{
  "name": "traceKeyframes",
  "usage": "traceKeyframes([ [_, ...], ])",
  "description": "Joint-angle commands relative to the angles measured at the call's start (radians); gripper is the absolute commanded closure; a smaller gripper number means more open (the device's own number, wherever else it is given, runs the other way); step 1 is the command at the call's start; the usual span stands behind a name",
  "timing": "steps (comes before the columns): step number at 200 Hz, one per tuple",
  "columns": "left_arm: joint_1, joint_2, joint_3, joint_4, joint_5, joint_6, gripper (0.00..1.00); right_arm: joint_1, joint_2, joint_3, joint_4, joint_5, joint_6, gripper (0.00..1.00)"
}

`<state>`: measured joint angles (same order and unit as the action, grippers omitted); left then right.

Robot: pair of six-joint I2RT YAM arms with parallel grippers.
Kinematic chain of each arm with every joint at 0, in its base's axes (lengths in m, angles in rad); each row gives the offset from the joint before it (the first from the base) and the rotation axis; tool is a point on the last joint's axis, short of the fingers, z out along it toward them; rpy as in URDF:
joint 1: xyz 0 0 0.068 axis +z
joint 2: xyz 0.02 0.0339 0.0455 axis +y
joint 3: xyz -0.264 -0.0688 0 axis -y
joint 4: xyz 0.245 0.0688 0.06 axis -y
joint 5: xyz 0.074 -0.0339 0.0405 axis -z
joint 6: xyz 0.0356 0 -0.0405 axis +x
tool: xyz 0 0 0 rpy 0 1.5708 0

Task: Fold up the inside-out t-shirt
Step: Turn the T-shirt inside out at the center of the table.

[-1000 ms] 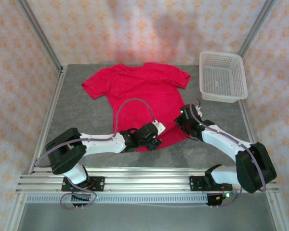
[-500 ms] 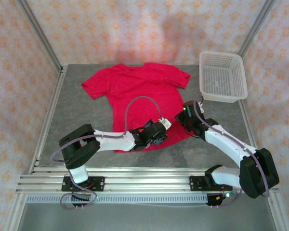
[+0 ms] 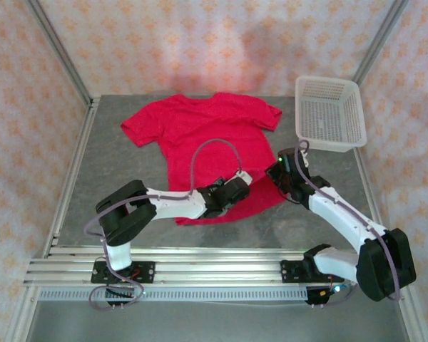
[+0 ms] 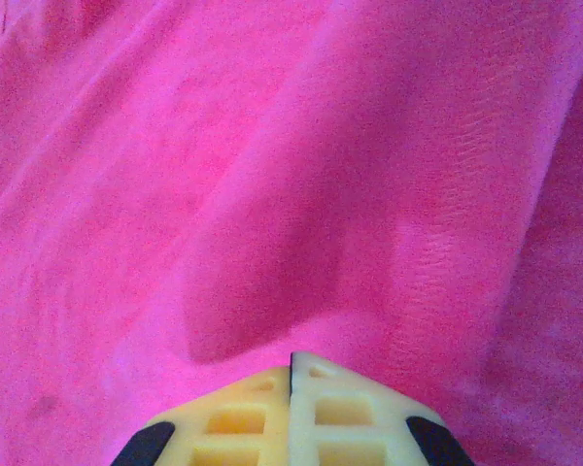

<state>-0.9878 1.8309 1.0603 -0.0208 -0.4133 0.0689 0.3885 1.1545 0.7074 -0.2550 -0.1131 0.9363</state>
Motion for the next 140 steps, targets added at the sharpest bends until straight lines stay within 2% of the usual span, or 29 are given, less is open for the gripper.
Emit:
traceKeyframes([
  [1,0.014,-0.037,0.067,-0.147,-0.041,-0.034,1.00,-0.009,-0.001,0.025,-0.018,0.007,-0.030,1.00],
  [31,0.025,-0.088,0.167,-0.316,-0.019,-0.099,1.00,-0.009,0.095,0.026,0.026,-0.027,-0.031,1.00],
  [51,0.046,-0.116,0.196,-0.365,0.028,-0.126,1.00,-0.010,0.138,0.026,0.048,-0.034,-0.033,1.00],
  [69,0.064,-0.133,0.185,-0.357,0.161,-0.118,1.00,-0.011,0.138,0.035,0.054,-0.044,-0.029,1.00],
  [77,0.069,-0.136,0.168,-0.338,0.218,-0.116,0.90,-0.013,0.129,0.040,0.053,-0.051,-0.024,1.00],
  [86,0.064,-0.134,0.137,-0.293,0.257,-0.110,0.71,-0.013,0.116,0.048,0.043,-0.052,-0.020,1.00],
  [99,0.056,-0.130,0.079,-0.203,0.267,-0.125,0.59,-0.012,0.083,0.054,0.035,-0.051,-0.009,1.00],
  [109,0.050,-0.125,0.040,-0.126,0.254,-0.148,0.38,-0.014,0.054,0.059,0.025,-0.046,-0.005,1.00],
  [115,0.047,-0.123,0.017,-0.079,0.242,-0.156,0.34,-0.014,0.039,0.064,0.017,-0.044,-0.005,1.00],
  [121,0.042,-0.123,-0.003,-0.032,0.231,-0.161,0.23,-0.015,0.034,0.073,0.005,-0.043,-0.007,1.00],
  [140,0.024,-0.120,-0.048,0.097,0.193,-0.155,0.15,-0.015,-0.005,0.100,-0.022,-0.048,-0.013,1.00],
])
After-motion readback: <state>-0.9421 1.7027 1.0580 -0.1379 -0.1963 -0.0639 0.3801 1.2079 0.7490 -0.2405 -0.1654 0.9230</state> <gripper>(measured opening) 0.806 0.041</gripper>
